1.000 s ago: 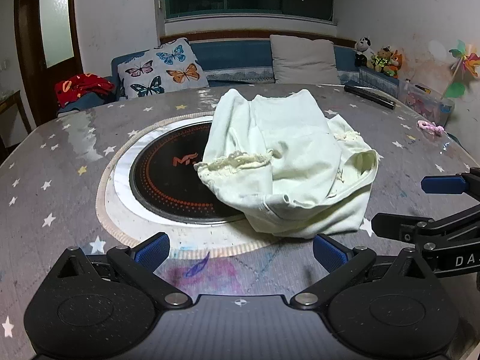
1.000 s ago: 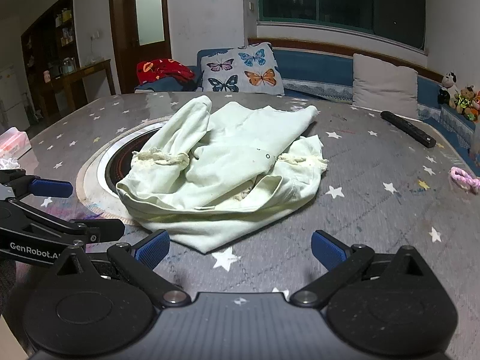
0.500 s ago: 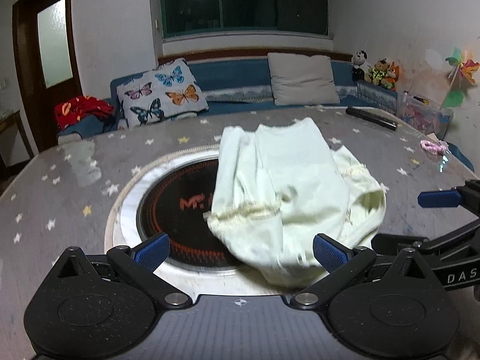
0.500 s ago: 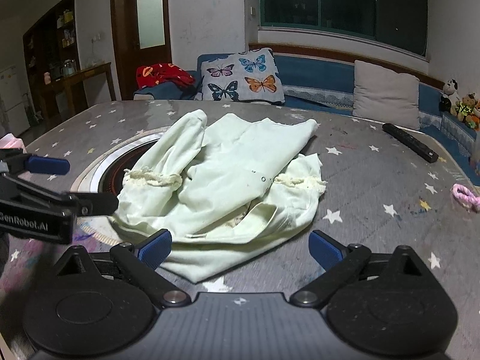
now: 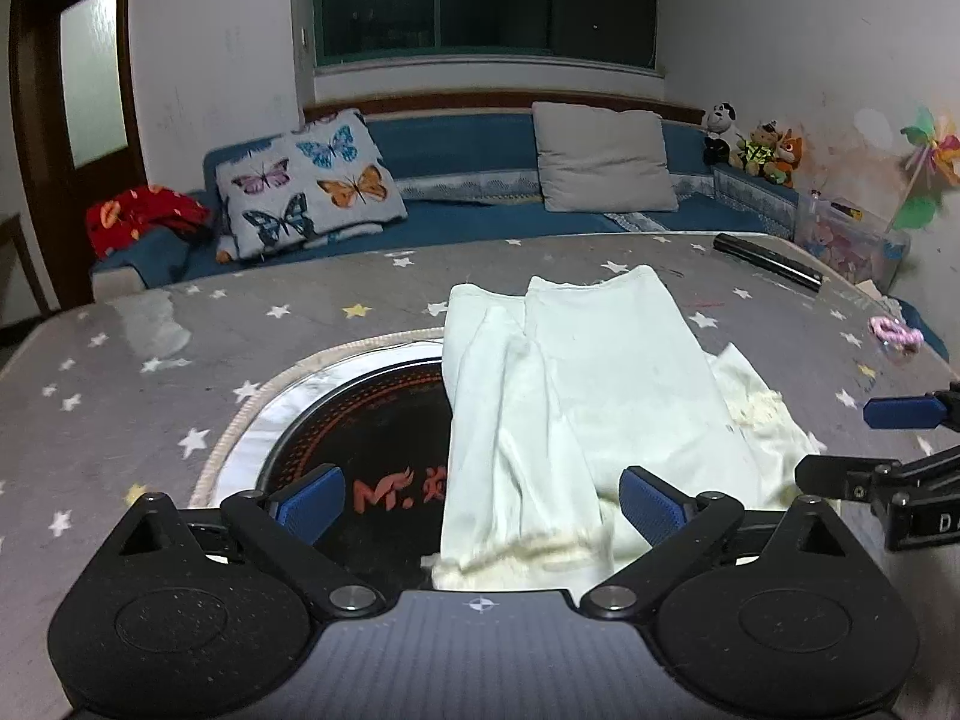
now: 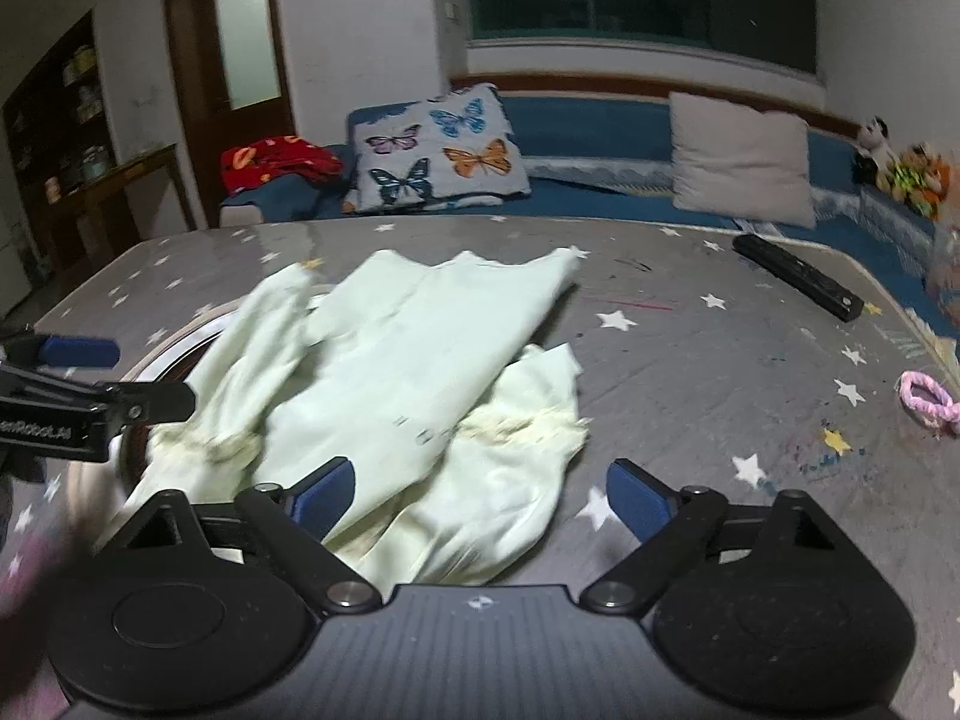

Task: Fold clothes
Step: 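Grasp the T-shirt hem with the left gripper while the right gripper grasps another hem edge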

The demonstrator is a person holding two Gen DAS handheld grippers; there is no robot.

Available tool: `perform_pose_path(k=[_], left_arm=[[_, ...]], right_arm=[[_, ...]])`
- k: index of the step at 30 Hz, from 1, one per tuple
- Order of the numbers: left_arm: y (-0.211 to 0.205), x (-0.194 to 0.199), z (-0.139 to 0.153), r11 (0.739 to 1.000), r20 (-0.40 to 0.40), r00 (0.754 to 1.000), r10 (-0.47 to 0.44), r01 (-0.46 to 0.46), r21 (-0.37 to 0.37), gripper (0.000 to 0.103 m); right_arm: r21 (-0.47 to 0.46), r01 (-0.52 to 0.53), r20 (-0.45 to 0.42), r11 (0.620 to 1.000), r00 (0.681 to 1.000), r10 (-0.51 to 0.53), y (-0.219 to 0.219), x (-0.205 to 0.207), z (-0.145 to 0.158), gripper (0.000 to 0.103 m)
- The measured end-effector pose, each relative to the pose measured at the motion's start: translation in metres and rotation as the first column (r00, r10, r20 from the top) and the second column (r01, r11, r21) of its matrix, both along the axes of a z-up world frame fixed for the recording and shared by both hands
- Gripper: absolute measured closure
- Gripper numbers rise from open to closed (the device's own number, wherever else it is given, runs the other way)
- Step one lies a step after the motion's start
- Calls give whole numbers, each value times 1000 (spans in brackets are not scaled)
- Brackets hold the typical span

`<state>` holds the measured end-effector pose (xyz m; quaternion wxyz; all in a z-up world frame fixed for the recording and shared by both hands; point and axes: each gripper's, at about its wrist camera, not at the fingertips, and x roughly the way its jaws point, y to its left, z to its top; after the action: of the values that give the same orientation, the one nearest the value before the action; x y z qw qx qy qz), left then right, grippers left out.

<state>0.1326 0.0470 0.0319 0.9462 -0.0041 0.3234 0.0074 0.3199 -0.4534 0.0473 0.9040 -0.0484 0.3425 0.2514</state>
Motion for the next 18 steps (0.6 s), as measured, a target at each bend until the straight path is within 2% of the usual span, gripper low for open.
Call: perform_pose_path(k=[6, 9, 12, 14, 15, 17, 18], left_arm=[[7, 37, -7, 1000, -29, 999, -14, 14, -18, 4], [10, 52, -13, 1000, -46, 999, -16, 15, -28, 10], [13, 65, -20, 998, -70, 997, -24, 20, -56, 20], [13, 69, -23, 997, -81, 996, -32, 26, -68, 32], [13, 71, -25, 997, -85, 996, -35, 28, -73, 35], [13, 74, -28, 995, -96, 994, -48, 39, -93, 55], [13, 75, -29, 993, -102, 993, -56, 45, -105, 60]], right_arm=[[-8, 46, -27, 999, 999, -46, 3, 47, -14, 22], [-7, 58, -43, 998, 997, -58, 3, 68, -23, 31], [-7, 69, -59, 998, 996, -70, 3, 89, -32, 39], [-4, 70, -70, 998, 995, -70, 4, 98, -37, 47], [-1, 69, -77, 998, 995, -69, 4, 102, -40, 49], [6, 68, -91, 998, 994, -67, 4, 108, -45, 60], [11, 67, -98, 998, 993, -66, 5, 109, -46, 61]])
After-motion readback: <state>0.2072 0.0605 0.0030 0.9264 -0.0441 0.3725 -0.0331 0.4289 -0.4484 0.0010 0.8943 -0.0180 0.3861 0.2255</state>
